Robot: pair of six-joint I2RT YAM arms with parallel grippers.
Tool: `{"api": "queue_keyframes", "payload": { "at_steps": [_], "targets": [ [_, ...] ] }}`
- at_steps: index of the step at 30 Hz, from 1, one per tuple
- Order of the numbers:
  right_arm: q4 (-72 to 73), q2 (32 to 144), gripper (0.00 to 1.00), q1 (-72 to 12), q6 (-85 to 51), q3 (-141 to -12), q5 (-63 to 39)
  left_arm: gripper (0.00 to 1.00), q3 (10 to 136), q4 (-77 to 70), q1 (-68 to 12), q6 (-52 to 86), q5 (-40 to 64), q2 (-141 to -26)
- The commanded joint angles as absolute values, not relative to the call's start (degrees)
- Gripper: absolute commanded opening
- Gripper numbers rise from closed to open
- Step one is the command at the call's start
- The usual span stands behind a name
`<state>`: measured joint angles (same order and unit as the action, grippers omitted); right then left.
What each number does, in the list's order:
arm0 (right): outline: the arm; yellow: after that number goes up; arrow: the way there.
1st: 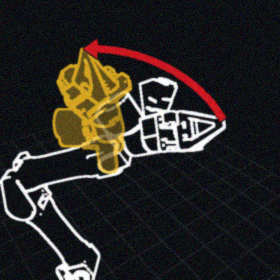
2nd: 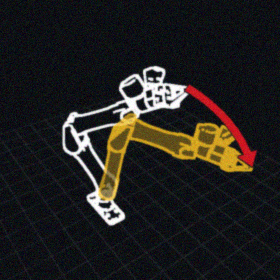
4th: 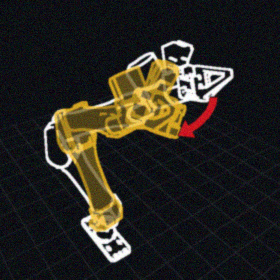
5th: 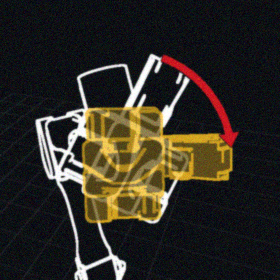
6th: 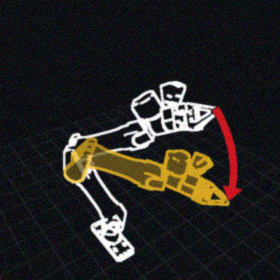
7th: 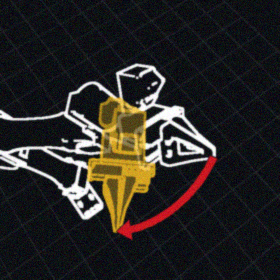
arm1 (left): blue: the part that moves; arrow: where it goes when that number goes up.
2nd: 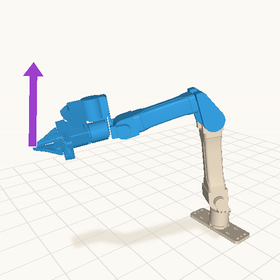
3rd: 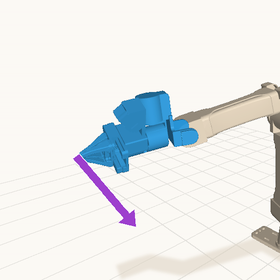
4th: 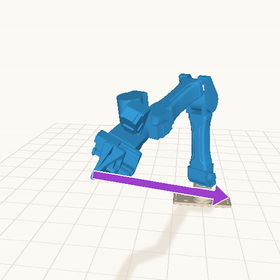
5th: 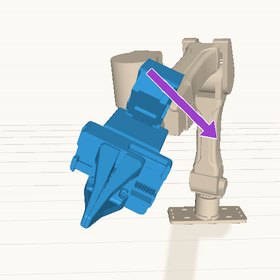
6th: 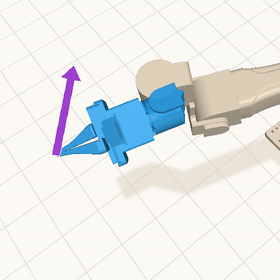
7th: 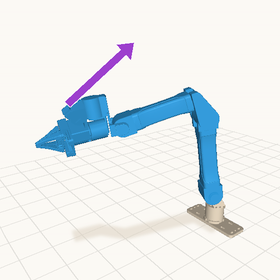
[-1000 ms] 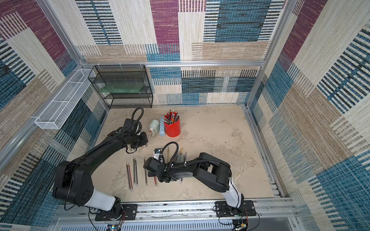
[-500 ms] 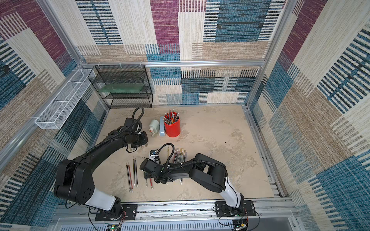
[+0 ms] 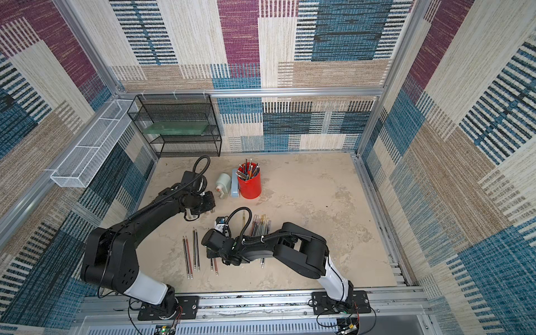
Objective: Remove the protective cover of the pencils
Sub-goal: Place the pencil at the center of the board, then place the protective sleeve at the center of the board.
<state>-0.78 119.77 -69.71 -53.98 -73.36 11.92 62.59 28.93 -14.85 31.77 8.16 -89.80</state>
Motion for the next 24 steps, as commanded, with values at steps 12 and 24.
{"api": "queue_keyframes", "payload": {
  "at_steps": [12,24],
  "targets": [
    [-5.06,112.63,0.32,-69.26,-53.16,-70.23,16.70,0.00,66.32,31.19,-14.85,31.58,4.76,-96.65],
    [-5.05,102.85,0.36,-66.52,-55.62,-59.87,22.97,0.00,71.01,35.11,-14.85,33.33,-1.29,-104.44]
  ]
}}
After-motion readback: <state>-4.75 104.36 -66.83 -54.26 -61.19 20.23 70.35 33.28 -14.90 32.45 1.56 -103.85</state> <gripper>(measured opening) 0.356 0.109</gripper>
